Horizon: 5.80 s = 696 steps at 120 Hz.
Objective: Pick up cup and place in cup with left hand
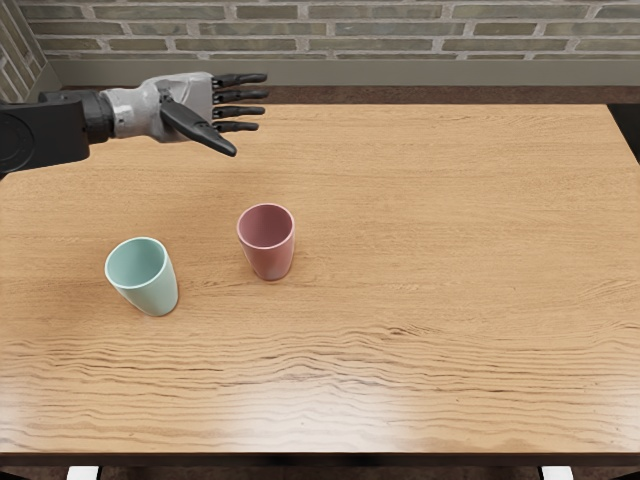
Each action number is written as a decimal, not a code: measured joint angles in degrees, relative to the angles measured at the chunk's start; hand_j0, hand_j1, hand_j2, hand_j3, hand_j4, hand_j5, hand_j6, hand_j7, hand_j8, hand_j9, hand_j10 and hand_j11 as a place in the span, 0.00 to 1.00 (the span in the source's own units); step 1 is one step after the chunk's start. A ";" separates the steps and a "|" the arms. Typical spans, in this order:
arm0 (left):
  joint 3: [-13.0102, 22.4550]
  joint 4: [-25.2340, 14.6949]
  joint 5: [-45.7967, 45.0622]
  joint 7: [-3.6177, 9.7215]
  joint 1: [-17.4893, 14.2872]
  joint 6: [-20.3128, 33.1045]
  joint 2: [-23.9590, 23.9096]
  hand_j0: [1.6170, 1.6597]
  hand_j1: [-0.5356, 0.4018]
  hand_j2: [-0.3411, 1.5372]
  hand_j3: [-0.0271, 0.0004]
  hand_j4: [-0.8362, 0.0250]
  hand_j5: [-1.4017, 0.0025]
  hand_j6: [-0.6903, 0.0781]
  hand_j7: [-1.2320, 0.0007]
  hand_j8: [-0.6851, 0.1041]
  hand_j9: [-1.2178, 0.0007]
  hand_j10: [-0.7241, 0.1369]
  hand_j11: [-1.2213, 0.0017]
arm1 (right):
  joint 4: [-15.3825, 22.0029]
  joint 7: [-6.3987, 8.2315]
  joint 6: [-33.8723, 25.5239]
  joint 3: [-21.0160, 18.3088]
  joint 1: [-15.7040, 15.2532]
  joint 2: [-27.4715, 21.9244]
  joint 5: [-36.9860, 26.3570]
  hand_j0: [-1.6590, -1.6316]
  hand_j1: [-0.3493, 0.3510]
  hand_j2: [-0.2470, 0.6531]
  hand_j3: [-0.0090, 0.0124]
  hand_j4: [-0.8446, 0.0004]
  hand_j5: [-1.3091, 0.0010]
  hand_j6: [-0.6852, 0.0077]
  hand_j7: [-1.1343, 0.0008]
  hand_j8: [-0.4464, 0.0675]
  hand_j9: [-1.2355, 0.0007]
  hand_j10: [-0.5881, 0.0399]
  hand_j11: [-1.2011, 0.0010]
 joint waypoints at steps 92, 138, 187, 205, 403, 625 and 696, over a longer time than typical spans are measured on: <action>6.86 -13.44 21.92 8.24 -13.35 0.00 3.87 0.96 0.92 0.18 0.99 0.95 0.98 0.87 0.98 0.85 0.98 0.82 0.98 | 0.00 0.00 0.00 0.05 -0.44 0.00 0.06 0.04 0.00 0.27 0.42 1.00 1.00 0.99 1.00 0.87 1.00 0.94 1.00; 15.73 -26.30 26.39 9.59 -17.58 4.28 5.82 0.96 0.92 0.18 0.99 0.95 0.98 0.87 0.98 0.84 0.98 0.82 0.98 | 0.00 -0.01 0.00 0.05 -0.44 0.00 0.06 0.04 0.00 0.27 0.42 1.00 1.00 0.99 1.00 0.87 1.00 0.94 1.00; 22.64 -32.66 35.62 13.62 -19.84 20.35 0.43 0.96 0.92 0.18 0.99 0.95 0.98 0.87 0.98 0.84 0.98 0.82 0.98 | 0.00 -0.01 0.00 0.06 -0.44 0.00 0.06 0.04 0.00 0.27 0.42 1.00 1.00 0.99 1.00 0.87 1.00 0.94 1.00; 26.17 -34.07 35.77 17.15 -21.18 26.50 -1.71 0.96 0.92 0.18 0.99 0.95 0.98 0.87 0.98 0.84 0.98 0.82 0.98 | 0.00 -0.01 0.00 0.07 -0.44 0.00 0.05 0.04 0.00 0.27 0.42 1.00 1.00 0.99 1.00 0.87 1.00 0.94 1.00; 37.93 -44.60 38.59 19.88 -24.96 49.48 -6.11 0.96 0.65 0.21 0.99 0.70 0.79 0.60 0.76 0.58 0.76 0.57 0.76 | 0.00 0.00 0.00 0.06 -0.44 0.00 0.06 0.04 0.00 0.27 0.42 1.00 1.00 0.99 1.00 0.87 1.00 0.94 1.00; 40.20 -46.14 38.71 19.78 -24.17 57.29 -7.19 0.95 0.45 0.23 0.99 0.52 0.64 0.42 0.59 0.45 0.58 0.39 0.58 | 0.00 -0.01 0.00 0.06 -0.44 0.00 0.05 0.04 0.00 0.27 0.42 1.00 1.00 0.99 1.00 0.87 1.00 0.94 1.00; 40.16 -46.14 38.25 19.79 -24.93 57.11 -6.43 0.92 0.44 0.23 0.99 0.47 0.58 0.47 0.53 0.49 0.53 0.34 0.53 | 0.00 -0.01 0.00 0.05 -0.44 0.00 0.06 0.04 0.00 0.27 0.42 1.00 1.00 0.99 1.00 0.87 1.00 0.94 1.00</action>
